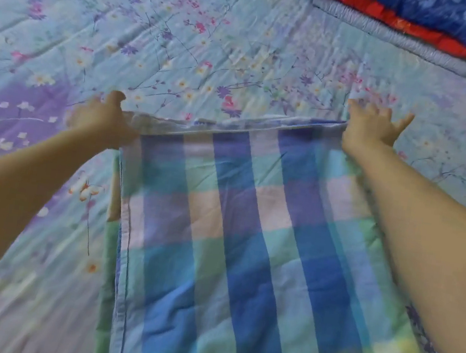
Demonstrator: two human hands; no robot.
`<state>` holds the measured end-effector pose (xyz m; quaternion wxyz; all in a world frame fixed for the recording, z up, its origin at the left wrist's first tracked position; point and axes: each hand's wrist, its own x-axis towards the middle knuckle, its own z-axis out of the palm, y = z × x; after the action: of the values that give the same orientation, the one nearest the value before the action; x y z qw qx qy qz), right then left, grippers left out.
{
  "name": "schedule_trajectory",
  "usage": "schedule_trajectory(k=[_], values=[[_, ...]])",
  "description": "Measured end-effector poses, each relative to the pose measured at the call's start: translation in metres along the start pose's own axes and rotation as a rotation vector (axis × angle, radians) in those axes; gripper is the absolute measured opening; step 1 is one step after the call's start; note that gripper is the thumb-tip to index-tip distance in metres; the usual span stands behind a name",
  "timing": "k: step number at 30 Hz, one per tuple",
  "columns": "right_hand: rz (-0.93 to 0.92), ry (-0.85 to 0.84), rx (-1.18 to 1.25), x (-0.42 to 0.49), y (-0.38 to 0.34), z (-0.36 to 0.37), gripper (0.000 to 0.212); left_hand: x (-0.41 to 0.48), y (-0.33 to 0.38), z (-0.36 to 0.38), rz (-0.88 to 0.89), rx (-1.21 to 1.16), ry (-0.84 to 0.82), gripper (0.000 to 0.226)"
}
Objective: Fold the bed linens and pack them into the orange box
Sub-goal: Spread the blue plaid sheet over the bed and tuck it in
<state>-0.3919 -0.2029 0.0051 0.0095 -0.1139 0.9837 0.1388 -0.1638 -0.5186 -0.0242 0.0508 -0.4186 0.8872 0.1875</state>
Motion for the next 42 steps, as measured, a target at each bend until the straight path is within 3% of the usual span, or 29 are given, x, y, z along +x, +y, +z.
schedule_trajectory(k=[3,7,10,13,15,18,20,25,27,30,32,36,38,42], values=[[-0.061,-0.125,0.034,-0.024,-0.005,0.038,0.077,-0.019,-0.012,0.037,-0.024,-0.003,0.004,0.072],[-0.079,-0.172,0.16,-0.113,0.047,0.103,0.072,-0.102,-0.047,0.084,-0.102,-0.242,0.002,0.072],[0.142,-0.267,0.292,-0.209,0.114,0.157,0.071,-0.188,-0.075,0.115,-0.326,-0.461,-0.139,0.085],[0.503,-0.449,0.447,-0.301,0.169,0.189,0.073,-0.271,-0.091,0.133,-0.473,-0.51,-0.235,0.059],[0.607,-0.517,0.494,-0.345,0.192,0.196,0.068,-0.314,-0.097,0.14,-0.539,-0.564,-0.306,0.053],[0.61,-0.492,0.576,-0.372,0.207,0.196,0.036,-0.349,-0.102,0.144,-0.551,-0.675,-0.397,0.052],[0.633,-0.47,0.636,-0.378,0.211,0.195,0.033,-0.36,-0.106,0.14,-0.547,-0.724,-0.426,0.051],[0.717,-0.377,0.689,-0.391,0.205,0.183,0.033,-0.371,-0.116,0.13,-0.465,-0.704,-0.548,0.073],[0.724,-0.317,0.659,-0.398,0.199,0.17,0.033,-0.379,-0.113,0.12,-0.447,-0.677,-0.578,0.061],[0.733,-0.295,0.667,-0.406,0.192,0.145,0.035,-0.384,-0.11,0.105,-0.425,-0.647,-0.564,0.023],[0.769,-0.317,0.733,-0.419,0.197,0.127,0.034,-0.385,-0.12,0.09,-0.442,-0.598,-0.549,0.017],[0.929,-0.571,0.88,-0.485,0.208,0.109,0.022,-0.402,-0.157,0.046,-0.456,-0.345,-0.561,0.016],[1.049,-0.765,0.927,-0.524,0.21,0.096,0.019,-0.417,-0.177,0.014,-0.512,-0.292,-0.678,0.015],[1.122,-0.943,1.026,-0.534,0.217,0.069,0.014,-0.412,-0.186,-0.026,-0.73,-0.434,-0.879,0.009]])
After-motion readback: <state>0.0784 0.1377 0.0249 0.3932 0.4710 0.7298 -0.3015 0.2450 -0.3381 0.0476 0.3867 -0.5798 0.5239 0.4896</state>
